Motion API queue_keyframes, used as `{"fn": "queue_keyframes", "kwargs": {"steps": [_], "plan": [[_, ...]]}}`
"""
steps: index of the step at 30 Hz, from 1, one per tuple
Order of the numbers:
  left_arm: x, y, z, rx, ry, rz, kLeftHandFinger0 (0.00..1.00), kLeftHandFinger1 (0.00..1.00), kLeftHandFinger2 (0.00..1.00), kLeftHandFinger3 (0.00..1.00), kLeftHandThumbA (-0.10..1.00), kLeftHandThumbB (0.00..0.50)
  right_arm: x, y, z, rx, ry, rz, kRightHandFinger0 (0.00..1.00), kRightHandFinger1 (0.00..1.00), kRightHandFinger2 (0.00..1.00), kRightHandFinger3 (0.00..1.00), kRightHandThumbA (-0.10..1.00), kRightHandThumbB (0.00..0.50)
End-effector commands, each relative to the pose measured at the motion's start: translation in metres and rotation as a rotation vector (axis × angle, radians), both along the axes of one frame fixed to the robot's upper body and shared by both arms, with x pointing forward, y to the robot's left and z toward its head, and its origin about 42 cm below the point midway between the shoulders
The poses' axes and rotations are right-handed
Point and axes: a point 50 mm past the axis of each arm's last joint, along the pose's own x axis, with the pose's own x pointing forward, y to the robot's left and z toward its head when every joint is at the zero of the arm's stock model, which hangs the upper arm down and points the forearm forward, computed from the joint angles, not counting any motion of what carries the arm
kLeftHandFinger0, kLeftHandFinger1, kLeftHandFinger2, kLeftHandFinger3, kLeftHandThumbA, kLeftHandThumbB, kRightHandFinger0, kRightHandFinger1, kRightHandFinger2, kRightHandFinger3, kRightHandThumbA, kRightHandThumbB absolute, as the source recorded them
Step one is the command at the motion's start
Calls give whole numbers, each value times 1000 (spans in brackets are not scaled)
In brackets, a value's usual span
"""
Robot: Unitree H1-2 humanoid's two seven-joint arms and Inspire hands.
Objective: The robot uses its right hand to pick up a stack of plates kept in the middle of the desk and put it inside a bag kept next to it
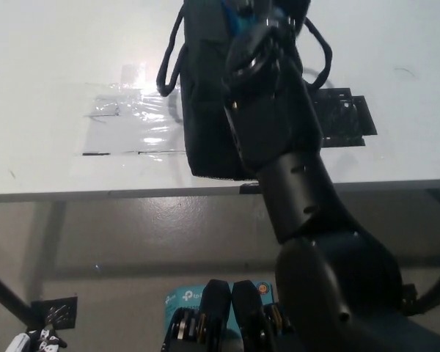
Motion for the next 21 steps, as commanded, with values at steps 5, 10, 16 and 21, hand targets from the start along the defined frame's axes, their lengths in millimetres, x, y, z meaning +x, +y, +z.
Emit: {"fn": "queue_keyframes", "kwargs": {"steps": [5,10,16,21], "plan": [[8,5,9,41,-75,-28,0,0,89,144,-100,500,-4,-22,-13,-145,-28,-20,0,28,102,478,-100,135],[13,1,11,57,-66,-42,7,32,120,142,-100,500,-13,-25,-51,-127,27,-29,0,77,281,778,-100,1],[11,-1,7,44,-58,-43,0,0,111,137,-100,500,-24,-4,-90,-205,110,49,0,1,292,398,-100,50],[10,-1,5,39,-46,-49,0,0,68,111,-100,500,-21,5,-87,-286,306,197,1000,1000,1000,1000,934,491]]}}
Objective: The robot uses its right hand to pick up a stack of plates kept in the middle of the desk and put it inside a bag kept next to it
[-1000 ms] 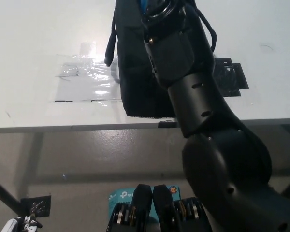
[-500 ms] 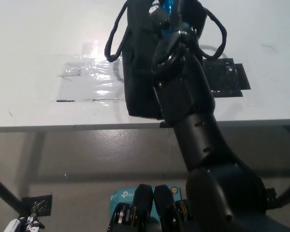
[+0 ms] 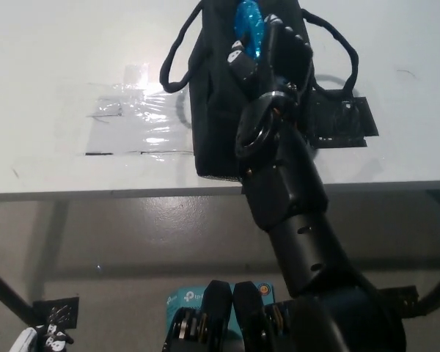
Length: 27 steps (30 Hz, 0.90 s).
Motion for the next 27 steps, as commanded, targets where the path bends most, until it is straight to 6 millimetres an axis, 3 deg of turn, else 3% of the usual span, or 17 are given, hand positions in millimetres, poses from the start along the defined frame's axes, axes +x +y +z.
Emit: {"fn": "queue_keyframes", "kwargs": {"steps": [1,5,6,8,12,15,18,20,21,24,25,26,27], "plan": [[3,6,4,23,-27,-9,0,0,67,111,-100,500,-1,12,-18,-140,279,138,1000,1000,1000,1000,969,500],[2,4,2,20,-24,-8,0,0,66,128,-100,500,-1,12,-8,-180,297,143,1000,1000,1000,1000,1000,500],[1,4,0,-3,-18,14,0,0,64,135,-100,500,-2,13,4,-192,234,126,1000,1000,1000,1000,1000,500],[0,3,-1,-5,-16,12,0,0,65,134,-100,500,-3,12,3,-195,240,124,1000,1000,1000,1000,1000,500],[-1,6,-2,-4,-14,16,0,0,88,114,-100,500,-3,16,29,-214,181,122,1000,1000,1000,1000,1000,500],[-4,7,-3,-1,-1,24,0,3,110,161,-100,500,-1,13,48,-232,168,119,1000,1000,1000,1000,1000,500],[-4,8,-2,10,-1,27,0,0,125,155,-100,500,2,9,83,-261,121,116,1000,1000,1000,1000,1000,500],[-5,8,-2,16,2,26,0,0,130,157,-100,500,2,9,90,-264,114,119,1000,1000,1000,1000,1000,500],[-6,7,-2,29,10,35,8,21,157,167,-100,500,5,9,129,-278,77,135,1000,1000,1000,1000,1000,500],[-9,8,-4,14,2,32,1,42,151,149,-100,500,5,10,160,-261,45,149,1000,1000,1000,1000,1000,500],[-9,9,-5,2,3,44,2,42,141,125,-100,500,5,10,185,-235,33,168,1000,1000,1000,1000,1000,500],[-11,9,-7,1,5,46,1,42,141,123,-100,500,4,10,196,-226,32,180,1000,1000,1000,1000,1000,500],[-10,10,-7,6,11,42,0,29,154,126,-100,500,3,7,224,-182,24,210,1000,1000,1000,1000,1000,500]]}}
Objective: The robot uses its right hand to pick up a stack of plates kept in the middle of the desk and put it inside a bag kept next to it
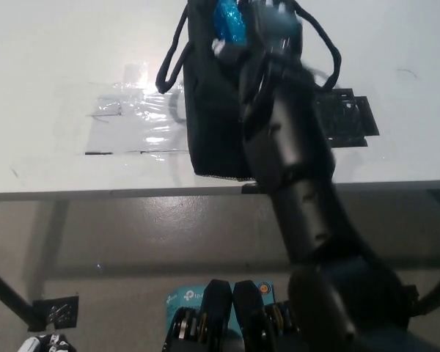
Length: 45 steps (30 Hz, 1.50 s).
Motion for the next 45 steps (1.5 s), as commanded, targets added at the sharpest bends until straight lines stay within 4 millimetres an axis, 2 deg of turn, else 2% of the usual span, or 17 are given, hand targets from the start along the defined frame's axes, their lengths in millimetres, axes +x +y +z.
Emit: {"fn": "queue_keyframes", "kwargs": {"steps": [1,4,6,11,16,17,19,21,25,26,28,29,33,35,36,40,45], "plan": [[-3,11,3,21,-20,29,0,30,159,130,-100,500,-11,6,159,72,-84,99,1000,1000,1000,1000,1000,500],[-6,11,1,26,-14,31,0,15,161,120,-100,500,-12,2,199,165,-104,130,1000,1000,1000,1000,1000,500],[-8,10,1,6,-4,49,0,0,171,138,-100,500,-21,-5,256,107,-140,123,1000,1000,1000,1000,1000,500],[-9,11,0,-4,0,48,0,0,158,126,-100,500,-33,-18,300,186,-168,168,1000,1000,1000,1000,1000,463],[-13,11,-2,3,7,58,0,0,140,139,-100,500,-35,-47,298,417,-222,210,1000,1000,1000,1000,957,399],[-13,11,-2,3,5,61,0,0,128,126,-100,500,-37,-54,291,422,-232,181,1000,1000,1000,1000,944,438],[-11,12,-1,20,-8,45,0,0,105,98,-100,500,-66,-83,240,462,-343,172,1000,1000,1000,1000,851,381],[-9,12,-1,21,-11,43,0,1,107,107,-100,500,-80,-94,220,427,-395,185,1000,1000,1000,1000,903,359],[-9,14,1,10,-20,39,0,0,114,109,-100,500,-130,-133,131,444,-535,250,1000,1000,1000,1000,968,328],[-5,15,3,5,-25,48,0,0,113,113,-100,500,-150,-149,93,447,-564,280,1000,1000,1000,1000,973,315],[-4,16,4,7,-24,50,0,29,127,127,-100,500,-173,-163,55,458,-552,310,1000,1000,1000,1000,965,295],[-4,16,2,-3,-25,55,0,29,126,127,-100,500,-198,-177,12,462,-527,298,1000,1000,1000,1000,936,281],[-4,18,3,-9,-49,58,0,11,132,115,-100,500,-226,-194,-52,520,-474,313,1000,1000,1000,1000,783,197],[-4,20,2,0,-50,60,0,4,119,113,-100,500,-244,-207,-103,567,-382,293,1000,1000,1000,1000,841,242],[-4,20,2,1,-49,61,0,4,118,115,-100,500,-246,-208,-106,570,-377,293,1000,1000,1000,1000,840,241],[2,24,7,11,-61,62,0,0,113,105,-100,500,-269,-225,-185,753,-204,232,1000,1000,1000,1000,782,213],[3,25,9,7,-72,71,0,7,100,95,-100,500,-292,-233,-247,935,-90,146,1000,1000,1000,1000,805,172]]}}
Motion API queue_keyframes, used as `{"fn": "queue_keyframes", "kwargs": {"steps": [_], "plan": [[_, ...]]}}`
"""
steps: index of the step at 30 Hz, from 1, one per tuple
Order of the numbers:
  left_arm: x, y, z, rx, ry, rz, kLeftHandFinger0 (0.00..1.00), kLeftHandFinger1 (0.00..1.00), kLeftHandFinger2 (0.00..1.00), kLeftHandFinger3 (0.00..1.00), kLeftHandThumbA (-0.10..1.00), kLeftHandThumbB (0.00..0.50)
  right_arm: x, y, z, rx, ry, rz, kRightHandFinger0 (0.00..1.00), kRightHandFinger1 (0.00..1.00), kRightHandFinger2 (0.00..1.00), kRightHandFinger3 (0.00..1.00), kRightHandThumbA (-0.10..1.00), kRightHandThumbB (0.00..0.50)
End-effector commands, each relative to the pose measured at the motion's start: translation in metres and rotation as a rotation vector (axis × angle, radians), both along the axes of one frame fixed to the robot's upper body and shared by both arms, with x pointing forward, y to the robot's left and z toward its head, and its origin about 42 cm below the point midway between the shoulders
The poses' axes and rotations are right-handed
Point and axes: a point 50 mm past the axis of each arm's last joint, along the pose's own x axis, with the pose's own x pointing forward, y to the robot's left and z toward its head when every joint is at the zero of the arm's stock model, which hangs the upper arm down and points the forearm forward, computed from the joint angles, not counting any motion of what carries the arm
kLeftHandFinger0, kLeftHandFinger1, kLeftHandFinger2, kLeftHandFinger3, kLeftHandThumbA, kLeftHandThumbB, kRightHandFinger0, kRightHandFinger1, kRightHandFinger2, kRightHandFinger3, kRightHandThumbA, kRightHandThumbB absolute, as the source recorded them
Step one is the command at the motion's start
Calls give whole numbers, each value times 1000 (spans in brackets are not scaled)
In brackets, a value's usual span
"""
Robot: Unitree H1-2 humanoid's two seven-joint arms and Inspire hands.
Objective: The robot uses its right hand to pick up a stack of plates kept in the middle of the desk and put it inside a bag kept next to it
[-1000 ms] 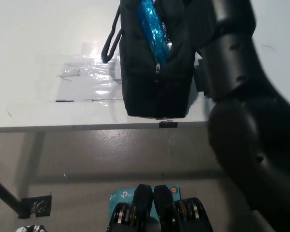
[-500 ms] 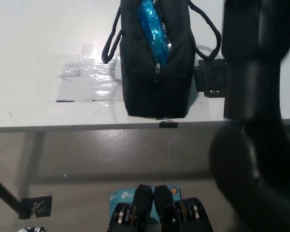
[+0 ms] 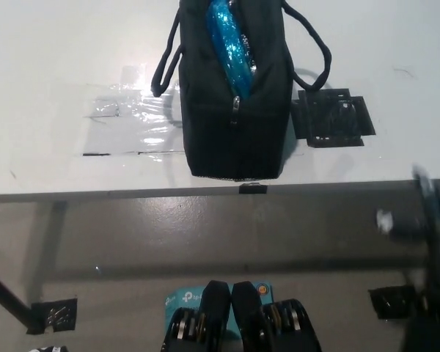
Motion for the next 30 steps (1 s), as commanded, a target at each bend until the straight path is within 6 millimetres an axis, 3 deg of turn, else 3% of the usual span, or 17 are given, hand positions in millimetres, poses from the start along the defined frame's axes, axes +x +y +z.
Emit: {"fn": "queue_keyframes", "kwargs": {"steps": [1,3,6,8,9,10,14,15,18,19,22,24,28,30], "plan": [[15,30,25,33,-122,64,0,8,106,103,-100,500,-113,3,-6,428,-524,250,1000,1000,1000,1000,814,170],[17,33,26,18,-131,72,0,0,80,72,-100,500,-124,2,-24,435,-481,239,1000,1000,1000,1000,857,184],[18,35,29,26,-135,70,0,0,64,69,-100,500,-129,5,-33,462,-460,255,1000,1000,1000,1000,918,265],[19,37,30,28,-137,73,0,0,49,60,-100,500,-131,8,-38,465,-445,282,1000,1000,1000,1000,947,270],[20,39,31,29,-143,75,0,0,60,56,-100,500,-129,10,-40,484,-439,300,1000,1000,1000,1000,943,254],[21,38,32,32,-144,75,0,0,64,56,-100,500,-130,12,-46,496,-427,308,1000,1000,1000,1000,936,206],[27,41,37,37,-162,69,0,0,55,46,-100,500,-126,16,-59,510,-398,324,1000,1000,1000,1000,1000,177],[27,42,37,58,-160,66,0,8,59,65,-100,500,-124,12,-74,567,-360,316,1000,1000,1000,1000,1000,227],[31,42,39,58,-167,58,0,19,112,107,-100,500,-123,5,-89,577,-335,291,1000,1000,1000,1000,1000,291],[33,43,41,55,-172,61,0,3,97,98,-100,500,-122,2,-96,578,-328,291,1000,1000,1000,1000,1000,264],[35,44,42,41,-167,71,0,0,71,82,-100,500,-123,-9,-113,562,-303,277,1000,1000,1000,1000,1000,279],[39,46,46,41,-167,79,0,0,66,72,-100,500,-124,-15,-121,592,-301,245,1000,1000,1000,1000,1000,228],[40,47,45,42,-178,76,0,19,100,100,-100,500,-125,-25,-122,626,-345,171,1000,1000,1000,1000,1000,246],[39,47,45,39,-178,79,0,13,106,95,-100,500,-126,-27,-121,618,-356,162,1000,1000,1000,1000,1000,230]]}}
